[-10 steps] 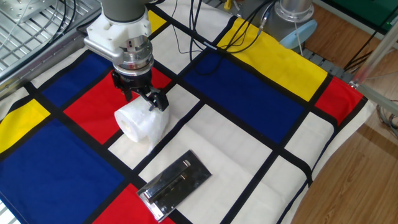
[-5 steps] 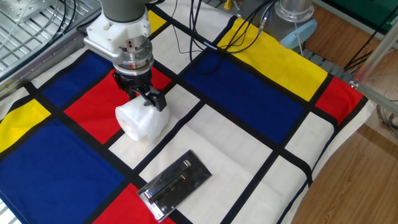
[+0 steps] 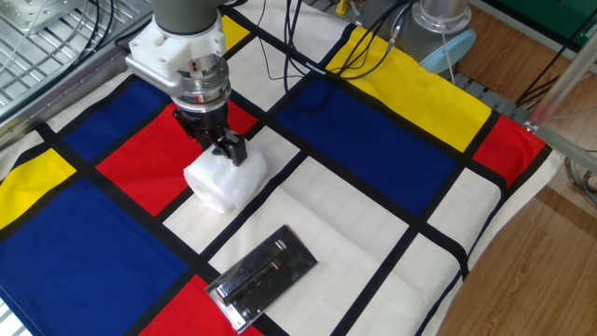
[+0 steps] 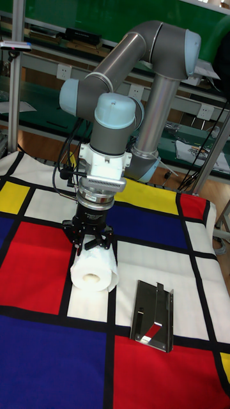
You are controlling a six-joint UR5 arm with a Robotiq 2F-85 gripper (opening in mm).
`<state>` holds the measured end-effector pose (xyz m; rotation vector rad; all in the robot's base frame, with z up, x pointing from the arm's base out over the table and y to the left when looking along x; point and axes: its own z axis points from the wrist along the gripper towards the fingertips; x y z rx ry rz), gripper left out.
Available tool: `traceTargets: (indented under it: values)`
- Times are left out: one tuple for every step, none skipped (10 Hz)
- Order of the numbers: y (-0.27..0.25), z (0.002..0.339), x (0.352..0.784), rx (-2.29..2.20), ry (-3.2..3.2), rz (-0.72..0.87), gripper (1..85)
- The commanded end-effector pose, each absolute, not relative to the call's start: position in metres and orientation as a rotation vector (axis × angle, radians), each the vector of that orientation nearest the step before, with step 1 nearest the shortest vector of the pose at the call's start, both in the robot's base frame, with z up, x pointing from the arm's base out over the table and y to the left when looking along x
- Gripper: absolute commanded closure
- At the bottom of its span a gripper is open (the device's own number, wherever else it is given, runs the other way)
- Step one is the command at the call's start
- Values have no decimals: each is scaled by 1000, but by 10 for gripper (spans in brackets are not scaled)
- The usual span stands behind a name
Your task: Put the toilet paper on its holder
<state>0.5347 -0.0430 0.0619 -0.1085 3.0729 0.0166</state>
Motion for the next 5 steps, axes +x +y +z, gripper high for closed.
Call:
traceTargets:
  values:
    - [-38,63,538,-122,3059,53,510]
    - [-32,64,540,-146,3046,84,197]
    - [-33,64,541,-150,3043,78,127]
    - [-33,64,542,-150,3042,76,117]
    - [-33,64,542,-157,3039,75,103]
